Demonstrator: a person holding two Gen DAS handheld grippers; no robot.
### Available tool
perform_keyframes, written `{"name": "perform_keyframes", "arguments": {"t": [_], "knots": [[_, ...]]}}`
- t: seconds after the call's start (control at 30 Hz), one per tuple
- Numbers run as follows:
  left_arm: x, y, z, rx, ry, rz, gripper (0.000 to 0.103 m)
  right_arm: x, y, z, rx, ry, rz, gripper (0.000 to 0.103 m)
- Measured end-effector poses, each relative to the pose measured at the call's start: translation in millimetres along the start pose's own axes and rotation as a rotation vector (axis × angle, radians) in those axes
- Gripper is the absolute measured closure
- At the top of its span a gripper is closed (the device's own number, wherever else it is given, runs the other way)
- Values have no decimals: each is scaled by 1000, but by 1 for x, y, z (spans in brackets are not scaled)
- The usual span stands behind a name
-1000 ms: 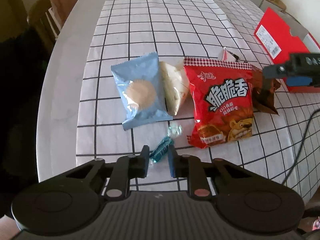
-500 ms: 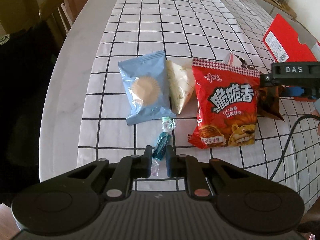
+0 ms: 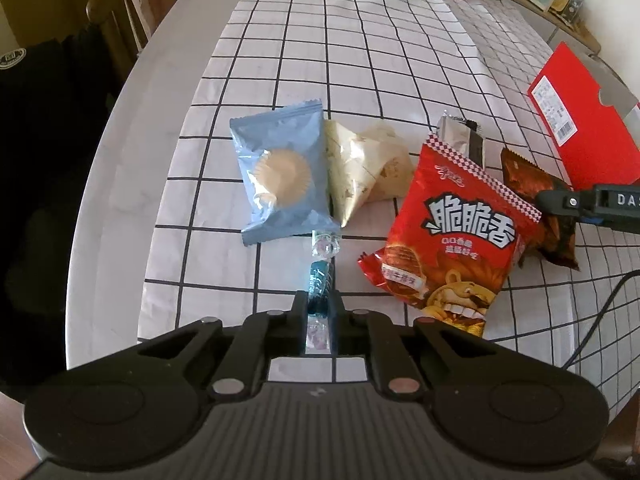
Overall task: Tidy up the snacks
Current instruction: 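Grasp the teal wrapped candy with the left gripper while the right grasps the copper foil packet, then lift both held snacks and carry them toward the red box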
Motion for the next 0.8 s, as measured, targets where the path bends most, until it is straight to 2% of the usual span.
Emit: {"name": "perform_keyframes", "arguments": {"t": [0.17,0.4,0.63,0.8], "knots": [[2,1,2,-6,-7,22,98,-6,-8,10,-6,-6,-5,77],[5,7,7,-1,-17,55,98,-9,-4,27,21,-23,1,77],[3,9,6,7,-9,66,98,-15,-8,27,33,-7,-15,77],[2,6,-1,-2,16,72,93,-18,-8,31,45,-4,-24,77]]}}
Point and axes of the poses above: each gripper's, at about its wrist camera, not at the fingertips, and z roughly against the way its jaws point, y to its left, x to its top, the point moved 5 cm from there along -z, roughly the way its jaws point, and after that the axes turned 8 degrees about x, right-handed, at the moved point
